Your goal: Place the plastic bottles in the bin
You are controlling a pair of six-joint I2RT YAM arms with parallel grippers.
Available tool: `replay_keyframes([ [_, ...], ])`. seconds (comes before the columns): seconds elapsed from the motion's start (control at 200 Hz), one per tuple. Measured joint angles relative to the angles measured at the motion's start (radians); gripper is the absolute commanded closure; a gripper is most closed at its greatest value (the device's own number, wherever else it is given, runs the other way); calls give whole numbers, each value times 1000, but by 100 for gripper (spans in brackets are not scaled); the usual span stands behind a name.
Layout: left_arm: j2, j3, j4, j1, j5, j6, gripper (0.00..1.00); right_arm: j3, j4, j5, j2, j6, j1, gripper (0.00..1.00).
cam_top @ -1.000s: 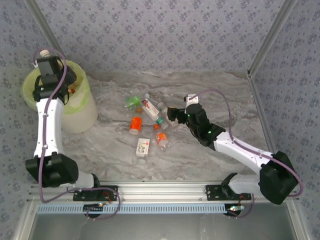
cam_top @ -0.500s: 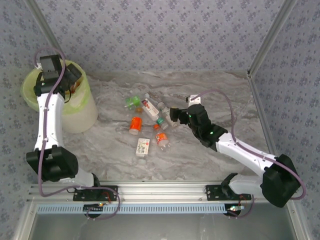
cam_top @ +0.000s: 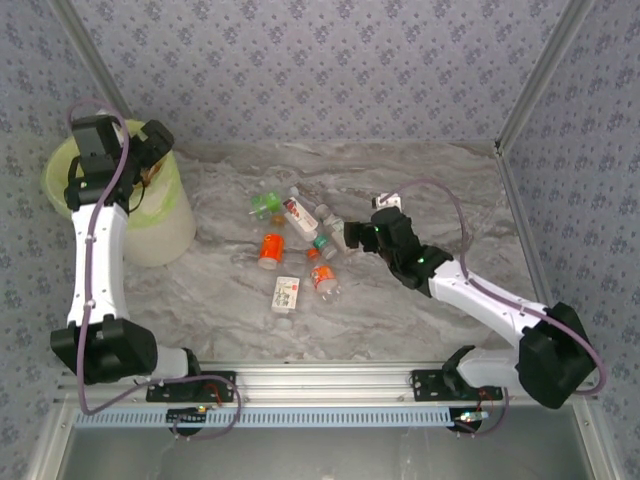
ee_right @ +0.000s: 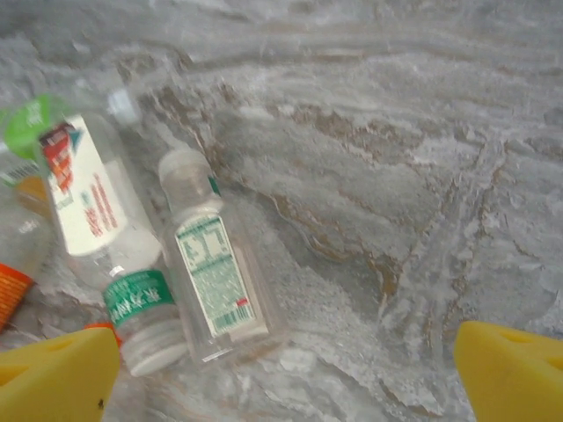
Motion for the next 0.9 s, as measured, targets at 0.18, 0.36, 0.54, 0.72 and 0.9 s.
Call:
replay_keyframes([
  [0.18, -76, -90, 79, 0, 113, -31, 1, 101, -133, -149, 117, -76, -22, 1],
  [0.36, -142, -167, 119, 0, 174, -52, 1, 194, -199, -217, 256, -121, -25, 7],
  [0.54, -189, -201, 121, 0, 192, -48, 1, 309, -257, -317, 403, -192, -103, 12],
  [0.72, -216, -209, 100, 0, 192, -36, 1, 425, -303, -381, 504, -275, -124, 13],
  [0.9, -235, -238, 82, 0, 192, -29, 1, 455, -316, -418, 556, -299, -122, 16],
])
